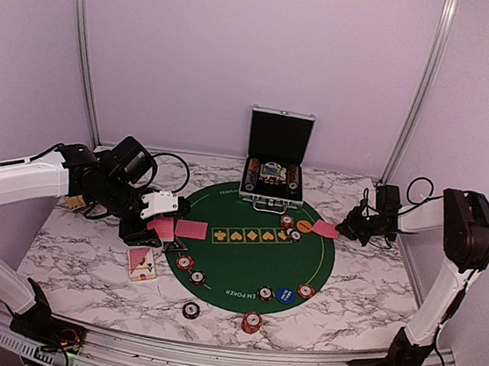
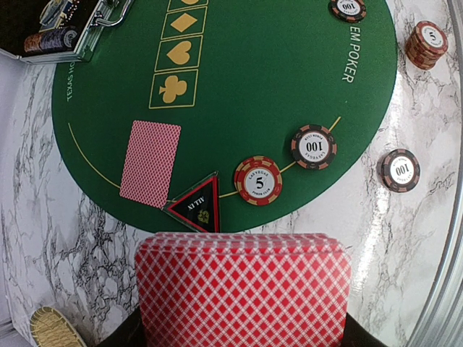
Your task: Distribute texas hold em gaming equipment
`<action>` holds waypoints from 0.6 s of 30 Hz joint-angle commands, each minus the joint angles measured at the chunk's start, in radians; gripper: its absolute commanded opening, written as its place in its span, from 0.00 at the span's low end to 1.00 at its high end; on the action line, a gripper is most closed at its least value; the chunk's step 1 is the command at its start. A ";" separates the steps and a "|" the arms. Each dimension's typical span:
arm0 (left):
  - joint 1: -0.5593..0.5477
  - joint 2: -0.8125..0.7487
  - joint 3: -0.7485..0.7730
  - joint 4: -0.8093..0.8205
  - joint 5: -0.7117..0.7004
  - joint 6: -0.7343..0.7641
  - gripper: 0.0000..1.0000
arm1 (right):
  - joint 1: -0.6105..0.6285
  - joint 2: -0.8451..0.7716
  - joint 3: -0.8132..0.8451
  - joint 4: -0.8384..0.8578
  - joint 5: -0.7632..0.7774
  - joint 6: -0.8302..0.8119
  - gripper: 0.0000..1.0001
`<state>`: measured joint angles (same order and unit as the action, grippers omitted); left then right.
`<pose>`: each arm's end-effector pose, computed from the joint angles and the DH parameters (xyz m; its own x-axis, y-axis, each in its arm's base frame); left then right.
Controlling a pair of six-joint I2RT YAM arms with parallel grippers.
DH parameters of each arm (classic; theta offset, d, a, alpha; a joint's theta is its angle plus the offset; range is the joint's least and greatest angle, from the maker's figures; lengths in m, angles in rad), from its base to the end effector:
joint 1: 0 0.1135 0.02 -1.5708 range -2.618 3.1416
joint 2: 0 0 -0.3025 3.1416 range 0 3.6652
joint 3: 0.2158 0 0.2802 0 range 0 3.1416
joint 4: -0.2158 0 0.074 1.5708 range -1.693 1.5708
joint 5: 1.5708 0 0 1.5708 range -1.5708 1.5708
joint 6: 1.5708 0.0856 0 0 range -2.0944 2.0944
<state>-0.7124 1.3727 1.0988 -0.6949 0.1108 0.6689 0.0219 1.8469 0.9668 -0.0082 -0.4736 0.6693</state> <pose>0.2438 -0.2231 0.2627 -0.0571 0.8637 -0.5008 0.9336 0.2239 0.2797 0.4168 0.0482 0.1153 -0.7990 0.5348 -0.2751 0.2405 0.7034 0.6689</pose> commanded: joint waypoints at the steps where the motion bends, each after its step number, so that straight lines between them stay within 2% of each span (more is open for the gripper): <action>1: 0.004 -0.020 0.015 -0.011 0.003 -0.002 0.00 | -0.008 0.019 0.062 -0.059 0.049 -0.050 0.00; 12: 0.004 -0.021 0.011 -0.010 0.010 -0.005 0.00 | -0.009 0.041 0.068 -0.056 0.019 -0.066 0.00; 15: 0.004 -0.021 0.013 -0.011 0.010 -0.005 0.00 | -0.007 0.044 0.064 -0.057 0.017 -0.075 0.11; 18: 0.004 -0.021 0.010 -0.012 0.010 -0.005 0.00 | -0.009 0.029 0.059 -0.075 0.036 -0.089 0.27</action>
<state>-0.7124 1.3727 1.0988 -0.6952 0.1112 0.6689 0.0212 1.8793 1.0073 -0.0654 -0.4469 0.6075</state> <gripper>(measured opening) 0.651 0.193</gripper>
